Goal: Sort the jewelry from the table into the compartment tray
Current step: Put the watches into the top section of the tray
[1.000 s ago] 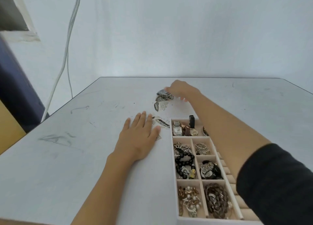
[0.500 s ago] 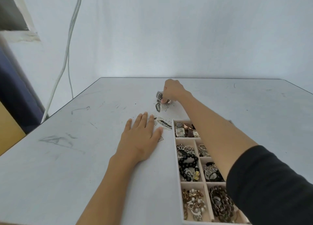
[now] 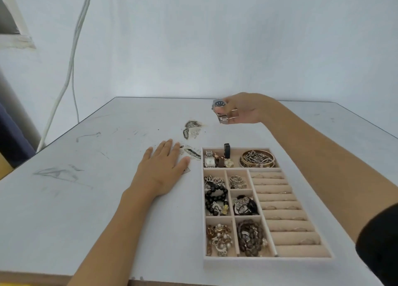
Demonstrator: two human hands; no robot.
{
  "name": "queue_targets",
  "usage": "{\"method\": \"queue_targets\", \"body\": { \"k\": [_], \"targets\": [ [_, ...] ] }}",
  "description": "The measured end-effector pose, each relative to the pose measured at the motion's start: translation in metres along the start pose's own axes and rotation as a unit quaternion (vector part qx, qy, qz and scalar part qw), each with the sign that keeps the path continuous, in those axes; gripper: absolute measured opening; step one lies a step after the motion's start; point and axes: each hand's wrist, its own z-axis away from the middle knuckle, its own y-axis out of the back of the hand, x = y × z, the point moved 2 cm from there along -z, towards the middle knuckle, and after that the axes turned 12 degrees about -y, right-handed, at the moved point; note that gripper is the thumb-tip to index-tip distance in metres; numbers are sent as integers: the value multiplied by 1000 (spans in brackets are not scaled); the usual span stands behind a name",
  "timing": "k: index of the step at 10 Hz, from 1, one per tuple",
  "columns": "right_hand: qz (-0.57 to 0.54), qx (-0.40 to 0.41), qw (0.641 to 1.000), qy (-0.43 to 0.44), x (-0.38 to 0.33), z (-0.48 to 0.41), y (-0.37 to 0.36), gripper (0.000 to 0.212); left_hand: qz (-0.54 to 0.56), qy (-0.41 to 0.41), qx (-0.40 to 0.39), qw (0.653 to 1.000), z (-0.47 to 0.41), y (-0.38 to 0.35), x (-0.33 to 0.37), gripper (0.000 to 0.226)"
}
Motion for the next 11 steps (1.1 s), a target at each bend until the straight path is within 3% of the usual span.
{"method": "queue_targets", "body": {
  "k": [1,3,7,11],
  "targets": [
    [-23,-27,999,-1,13,18,16,14,-2,0,-1,1000,0,0,1,62],
    [71,6,997,1,33,53,25,13,-1,4,0,1000,0,0,0,62],
    [173,6,984,-52,49,68,10,35,0,1,8,1000,-2,-1,-2,62],
    [241,29,970,6,47,76,-1,27,5,4,16,1000,-1,1,0,60]
  ]
}}
